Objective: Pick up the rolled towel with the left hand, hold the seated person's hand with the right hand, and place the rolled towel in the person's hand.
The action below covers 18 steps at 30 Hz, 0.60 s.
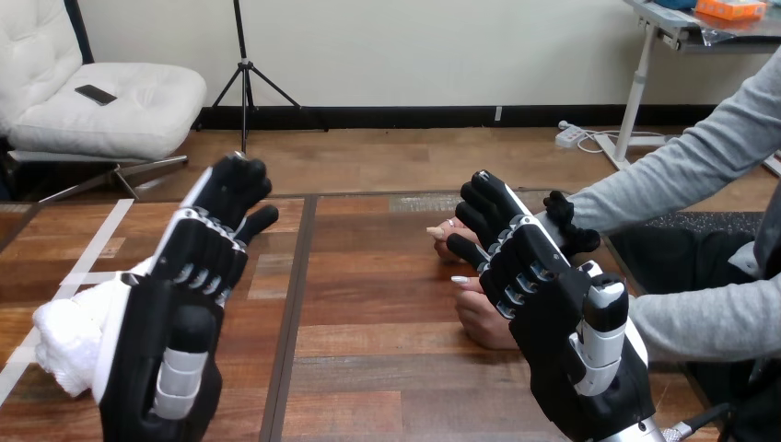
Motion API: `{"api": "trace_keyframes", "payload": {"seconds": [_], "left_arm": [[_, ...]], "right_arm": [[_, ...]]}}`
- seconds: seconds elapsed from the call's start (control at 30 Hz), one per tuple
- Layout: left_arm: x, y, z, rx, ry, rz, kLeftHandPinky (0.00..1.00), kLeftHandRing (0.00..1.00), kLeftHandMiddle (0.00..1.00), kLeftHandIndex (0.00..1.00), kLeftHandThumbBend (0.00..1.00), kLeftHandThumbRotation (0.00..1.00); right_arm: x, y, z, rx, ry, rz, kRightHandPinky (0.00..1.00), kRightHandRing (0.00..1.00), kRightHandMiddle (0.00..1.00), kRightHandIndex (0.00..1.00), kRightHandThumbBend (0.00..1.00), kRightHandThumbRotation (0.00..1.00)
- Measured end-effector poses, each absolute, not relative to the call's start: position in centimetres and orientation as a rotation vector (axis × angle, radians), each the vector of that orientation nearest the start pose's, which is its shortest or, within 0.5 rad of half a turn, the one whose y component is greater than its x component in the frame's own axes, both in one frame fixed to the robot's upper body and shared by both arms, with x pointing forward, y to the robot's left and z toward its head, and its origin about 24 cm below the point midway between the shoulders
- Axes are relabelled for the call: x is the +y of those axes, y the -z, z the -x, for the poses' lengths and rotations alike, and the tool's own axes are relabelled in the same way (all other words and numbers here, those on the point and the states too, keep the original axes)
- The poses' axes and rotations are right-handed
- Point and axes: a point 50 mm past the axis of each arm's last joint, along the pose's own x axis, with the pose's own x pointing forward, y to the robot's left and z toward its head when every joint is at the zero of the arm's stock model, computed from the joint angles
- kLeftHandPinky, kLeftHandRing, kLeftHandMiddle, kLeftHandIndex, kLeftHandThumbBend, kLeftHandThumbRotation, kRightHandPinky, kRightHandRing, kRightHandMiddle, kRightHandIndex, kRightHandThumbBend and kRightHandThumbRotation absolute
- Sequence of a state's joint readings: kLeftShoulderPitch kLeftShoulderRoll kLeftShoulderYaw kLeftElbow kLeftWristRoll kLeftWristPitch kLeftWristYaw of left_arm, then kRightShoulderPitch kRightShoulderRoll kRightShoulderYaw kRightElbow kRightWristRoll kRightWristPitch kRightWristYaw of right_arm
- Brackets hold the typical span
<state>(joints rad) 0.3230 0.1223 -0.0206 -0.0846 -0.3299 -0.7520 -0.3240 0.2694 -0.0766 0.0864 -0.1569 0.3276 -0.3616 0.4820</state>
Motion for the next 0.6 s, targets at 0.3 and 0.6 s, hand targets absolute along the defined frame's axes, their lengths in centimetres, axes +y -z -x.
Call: {"api": "trace_keyframes", "payload": {"seconds": [0.3,0.6], "left_arm": [[18.05,-6.53,-17.13,-0.536,0.16,0.092,0.87,0.92,0.91,0.89,0.88,0.85],[17.84,-6.41,-17.2,-0.519,0.171,0.071,0.88,0.92,0.91,0.89,0.88,0.87]], "right_arm": [[-14.21,-5.77,-19.11,-0.306,-0.435,-0.197,0.91,0.97,0.97,0.94,1.0,1.0],[-14.26,-5.78,-19.11,-0.306,-0.436,-0.194,0.9,0.97,0.97,0.94,1.0,1.0]]}}
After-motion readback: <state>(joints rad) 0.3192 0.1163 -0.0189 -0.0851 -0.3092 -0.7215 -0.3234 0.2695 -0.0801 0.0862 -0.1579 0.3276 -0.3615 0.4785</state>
